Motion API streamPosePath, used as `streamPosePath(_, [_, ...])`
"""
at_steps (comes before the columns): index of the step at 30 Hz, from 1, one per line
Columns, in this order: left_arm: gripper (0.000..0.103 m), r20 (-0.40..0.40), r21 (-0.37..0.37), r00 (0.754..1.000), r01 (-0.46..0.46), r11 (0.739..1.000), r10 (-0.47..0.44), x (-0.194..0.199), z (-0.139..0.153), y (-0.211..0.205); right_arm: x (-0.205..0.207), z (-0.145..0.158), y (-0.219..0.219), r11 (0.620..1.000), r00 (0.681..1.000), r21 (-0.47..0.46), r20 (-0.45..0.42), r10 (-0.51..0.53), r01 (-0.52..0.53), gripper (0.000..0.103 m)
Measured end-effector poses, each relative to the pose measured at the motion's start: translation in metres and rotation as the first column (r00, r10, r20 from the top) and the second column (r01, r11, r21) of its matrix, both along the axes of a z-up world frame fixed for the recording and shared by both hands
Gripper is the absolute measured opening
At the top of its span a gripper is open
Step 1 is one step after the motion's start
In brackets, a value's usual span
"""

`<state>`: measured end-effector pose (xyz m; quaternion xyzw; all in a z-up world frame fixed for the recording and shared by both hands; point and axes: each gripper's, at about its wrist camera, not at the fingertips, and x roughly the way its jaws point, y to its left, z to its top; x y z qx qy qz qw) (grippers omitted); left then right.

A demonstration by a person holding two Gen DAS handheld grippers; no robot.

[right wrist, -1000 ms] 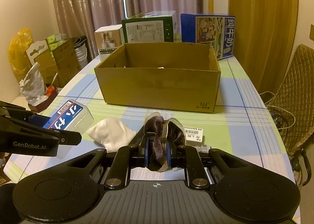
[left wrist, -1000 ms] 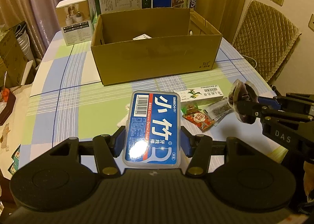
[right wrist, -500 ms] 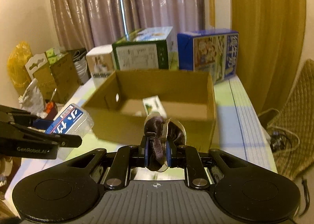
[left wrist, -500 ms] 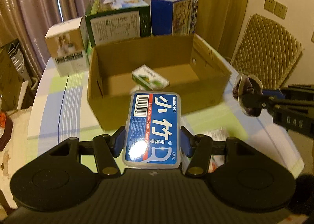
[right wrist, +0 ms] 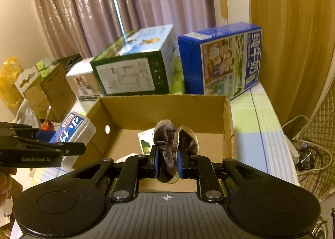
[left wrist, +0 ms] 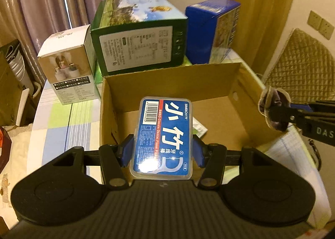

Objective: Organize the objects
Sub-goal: 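Carry the toothpick case with the left tool while the right tool carries the scrunchie to the box, then open the left tool to drop the toothpick case while the right tool releases the scrunchie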

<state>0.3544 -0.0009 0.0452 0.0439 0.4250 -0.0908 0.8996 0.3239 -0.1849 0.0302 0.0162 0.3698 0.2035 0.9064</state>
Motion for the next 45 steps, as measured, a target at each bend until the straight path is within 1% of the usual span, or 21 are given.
streamPosePath(2, [0.052,-0.008,0.009,1.000,-0.001,1.000,0.001,0.008,-0.007,0.001,0.006,-0.008,0.001,1.000,1.000,0.001,-0.014,-0.001,0.001,0.014])
streamPosePath(7, [0.052,-0.014,-0.009,1.000,-0.008,1.000,0.007,0.024,-0.022,0.005,0.016,-0.023,0.002,1.000,0.999,-0.003,-0.035,-0.009,0.009,0.014])
streamPosePath(8, [0.055,-0.005,-0.017,1.000,-0.012,1.000,0.011,0.027,-0.024,0.007,0.018,-0.025,0.003,1.000,0.999,-0.004,-0.037,-0.010,0.010,0.014])
streamPosePath(9, [0.067,0.001,-0.021,1.000,-0.020,1.000,0.020,0.029,-0.025,0.008,0.019,-0.026,0.003,1.000,0.999,-0.004,-0.039,-0.010,0.009,0.014])
streamPosePath(10, [0.070,0.007,-0.019,0.999,-0.033,0.999,0.034,0.030,-0.026,0.009,0.020,-0.027,0.002,1.000,0.999,-0.002,-0.041,-0.009,0.009,0.014])
streamPosePath(16, [0.070,0.032,-0.027,0.998,-0.044,0.999,0.045,0.023,-0.020,0.014,0.021,-0.031,-0.002,1.000,0.998,0.000,-0.053,-0.015,0.015,0.014])
streamPosePath(18, [0.072,0.041,-0.033,0.998,-0.041,0.999,0.042,0.017,-0.017,0.016,0.022,-0.031,-0.002,1.000,0.998,0.006,-0.056,-0.016,0.017,0.014])
streamPosePath(22, [0.073,0.056,-0.042,0.998,-0.033,0.999,0.035,0.007,-0.011,0.019,0.023,-0.026,-0.001,1.000,0.999,0.026,-0.042,-0.013,0.014,0.014])
streamPosePath(23, [0.073,0.061,-0.046,0.998,-0.033,0.998,0.036,0.004,-0.009,0.020,0.024,-0.024,0.000,0.999,0.999,0.036,-0.031,-0.010,0.011,0.020])
streamPosePath(24, [0.074,0.065,-0.048,0.997,-0.035,0.998,0.038,0.001,-0.007,0.021,0.025,-0.022,0.000,0.998,1.000,0.055,-0.016,-0.007,0.008,0.040])
streamPosePath(25, [0.075,0.068,-0.050,0.997,-0.036,0.998,0.039,-0.001,-0.006,0.021,0.025,-0.019,-0.002,0.997,1.000,0.081,0.000,-0.010,0.010,0.054])
streamPosePath(26, [0.077,0.071,-0.055,0.997,-0.036,0.998,0.040,-0.004,-0.004,0.023,0.024,-0.017,-0.003,0.995,1.000,0.102,0.012,-0.018,0.017,0.075])
streamPosePath(28, [0.078,0.076,-0.073,0.996,-0.041,0.996,0.047,-0.012,0.000,0.027,0.022,-0.012,-0.005,0.993,0.999,0.117,0.031,-0.025,0.021,0.075])
streamPosePath(31, [0.080,0.092,-0.088,0.994,-0.048,0.995,0.056,-0.025,0.005,0.031,0.015,-0.008,-0.009,0.994,0.999,0.106,0.043,-0.025,0.021,0.075])
streamPosePath(36, [0.081,0.108,-0.100,0.991,-0.063,0.993,0.074,-0.053,0.010,0.036,-0.009,-0.004,-0.021,0.995,0.999,0.102,0.045,-0.028,0.024,0.075])
streamPosePath(39, [0.082,0.115,-0.117,0.989,-0.076,0.990,0.089,-0.076,0.014,0.039,-0.032,0.001,-0.029,0.994,0.998,0.104,0.042,-0.035,0.031,0.075])
streamPosePath(45, [0.087,0.142,-0.092,0.985,-0.090,0.992,0.102,-0.133,0.020,0.039,-0.096,0.004,-0.048,0.989,0.997,0.133,0.029,-0.071,0.067,0.079])
